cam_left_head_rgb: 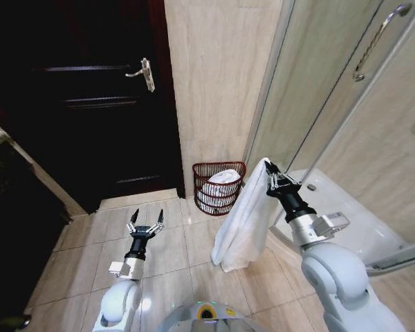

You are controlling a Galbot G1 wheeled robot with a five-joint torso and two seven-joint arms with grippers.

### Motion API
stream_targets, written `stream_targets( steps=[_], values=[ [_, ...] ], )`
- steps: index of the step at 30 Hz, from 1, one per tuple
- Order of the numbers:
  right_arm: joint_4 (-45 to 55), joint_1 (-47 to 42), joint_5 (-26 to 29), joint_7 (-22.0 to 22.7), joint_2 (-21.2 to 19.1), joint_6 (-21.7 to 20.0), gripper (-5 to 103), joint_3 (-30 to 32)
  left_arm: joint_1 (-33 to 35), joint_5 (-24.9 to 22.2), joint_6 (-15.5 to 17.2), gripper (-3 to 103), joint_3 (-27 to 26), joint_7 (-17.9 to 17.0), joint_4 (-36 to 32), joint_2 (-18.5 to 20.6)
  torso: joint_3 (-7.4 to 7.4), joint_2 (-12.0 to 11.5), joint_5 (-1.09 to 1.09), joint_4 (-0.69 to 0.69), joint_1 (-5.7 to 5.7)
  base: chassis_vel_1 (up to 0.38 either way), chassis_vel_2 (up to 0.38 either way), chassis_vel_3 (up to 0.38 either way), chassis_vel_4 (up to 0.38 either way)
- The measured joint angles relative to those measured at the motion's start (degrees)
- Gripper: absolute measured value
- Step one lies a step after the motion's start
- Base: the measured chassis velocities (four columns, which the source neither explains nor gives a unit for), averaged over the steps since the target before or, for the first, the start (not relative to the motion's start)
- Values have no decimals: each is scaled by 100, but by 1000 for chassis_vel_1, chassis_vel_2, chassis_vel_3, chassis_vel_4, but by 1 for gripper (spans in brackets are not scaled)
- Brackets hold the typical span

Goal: Discard the used towel into the hamper.

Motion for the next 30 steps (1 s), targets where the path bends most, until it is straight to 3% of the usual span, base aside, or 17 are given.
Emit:
stream_targets(
  steps=[30],
  values=[
    [0,-163,-122,-27,73,-9,1,-17,-33,125,-4,100,11,27,61,1,409,741,0,0,333,0,0,0,0]
  ],
)
